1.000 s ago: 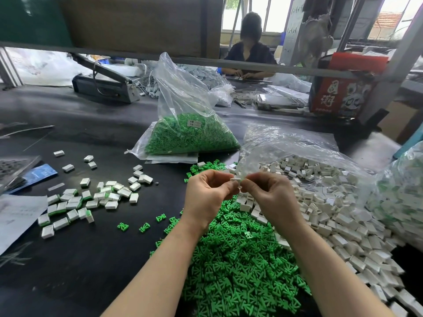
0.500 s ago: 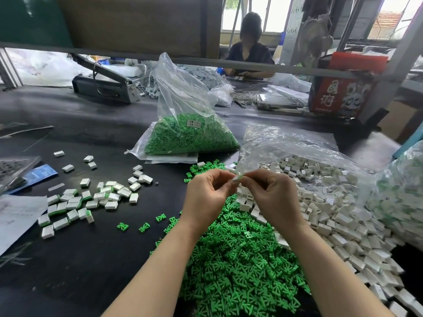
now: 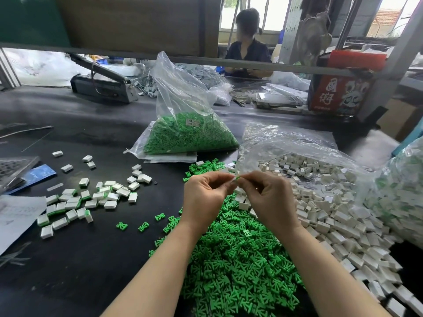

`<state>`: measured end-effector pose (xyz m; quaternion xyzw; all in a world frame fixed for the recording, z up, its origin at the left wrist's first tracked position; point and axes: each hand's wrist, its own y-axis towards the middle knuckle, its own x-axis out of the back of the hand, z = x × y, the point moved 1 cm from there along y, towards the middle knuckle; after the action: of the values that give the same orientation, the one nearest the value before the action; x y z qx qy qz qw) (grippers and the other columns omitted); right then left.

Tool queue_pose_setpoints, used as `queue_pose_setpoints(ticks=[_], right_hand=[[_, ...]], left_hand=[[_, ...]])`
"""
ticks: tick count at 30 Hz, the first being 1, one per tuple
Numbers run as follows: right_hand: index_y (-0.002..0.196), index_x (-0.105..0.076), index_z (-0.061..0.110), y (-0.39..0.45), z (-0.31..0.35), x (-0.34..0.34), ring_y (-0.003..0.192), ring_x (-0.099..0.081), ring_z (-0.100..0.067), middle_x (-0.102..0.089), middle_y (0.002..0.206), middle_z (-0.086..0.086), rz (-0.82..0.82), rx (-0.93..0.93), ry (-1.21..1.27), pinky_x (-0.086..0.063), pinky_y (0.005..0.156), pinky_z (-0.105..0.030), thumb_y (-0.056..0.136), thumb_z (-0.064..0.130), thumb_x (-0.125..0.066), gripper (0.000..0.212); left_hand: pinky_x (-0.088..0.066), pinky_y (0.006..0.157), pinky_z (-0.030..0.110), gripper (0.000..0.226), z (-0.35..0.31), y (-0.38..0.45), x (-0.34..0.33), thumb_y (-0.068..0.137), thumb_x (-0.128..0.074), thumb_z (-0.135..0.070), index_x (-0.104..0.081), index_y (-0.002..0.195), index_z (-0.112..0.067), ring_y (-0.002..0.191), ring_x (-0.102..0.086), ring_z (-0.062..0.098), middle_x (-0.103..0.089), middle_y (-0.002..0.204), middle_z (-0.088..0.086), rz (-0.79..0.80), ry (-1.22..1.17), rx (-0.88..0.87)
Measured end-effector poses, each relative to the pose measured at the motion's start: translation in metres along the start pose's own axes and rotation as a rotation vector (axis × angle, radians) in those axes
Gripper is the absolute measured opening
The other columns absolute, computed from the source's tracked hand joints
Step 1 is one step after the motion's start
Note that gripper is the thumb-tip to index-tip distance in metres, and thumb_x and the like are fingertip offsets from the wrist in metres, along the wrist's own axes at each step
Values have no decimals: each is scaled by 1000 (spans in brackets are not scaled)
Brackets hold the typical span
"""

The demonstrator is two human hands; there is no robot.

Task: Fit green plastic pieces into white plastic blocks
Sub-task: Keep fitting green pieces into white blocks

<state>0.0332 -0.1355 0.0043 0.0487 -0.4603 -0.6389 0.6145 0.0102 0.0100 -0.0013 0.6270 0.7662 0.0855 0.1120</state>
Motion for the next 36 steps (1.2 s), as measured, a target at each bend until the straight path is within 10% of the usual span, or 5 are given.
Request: queue_pose_setpoints(ticks=[14, 36], right_hand=[[91, -70, 2, 7, 4, 2, 64, -62, -15, -74, 86, -17, 227, -677, 880, -45, 52, -24, 84, 44, -59, 43], [94, -74, 7, 7, 1, -2, 70, -63, -9, -74, 86, -8, 117, -533, 876, -49, 61, -20, 86, 2, -67, 12]], left_hand=[[-53, 71, 16, 15, 0, 4, -1, 82, -73, 0, -73, 97, 0, 76, -69, 8, -75, 85, 7, 5, -173, -5], [-51, 65, 15, 14, -4, 5, -4, 81, -77, -11, -76, 96, -8, 68, -65, 2, -76, 77, -3, -124, -121, 14]])
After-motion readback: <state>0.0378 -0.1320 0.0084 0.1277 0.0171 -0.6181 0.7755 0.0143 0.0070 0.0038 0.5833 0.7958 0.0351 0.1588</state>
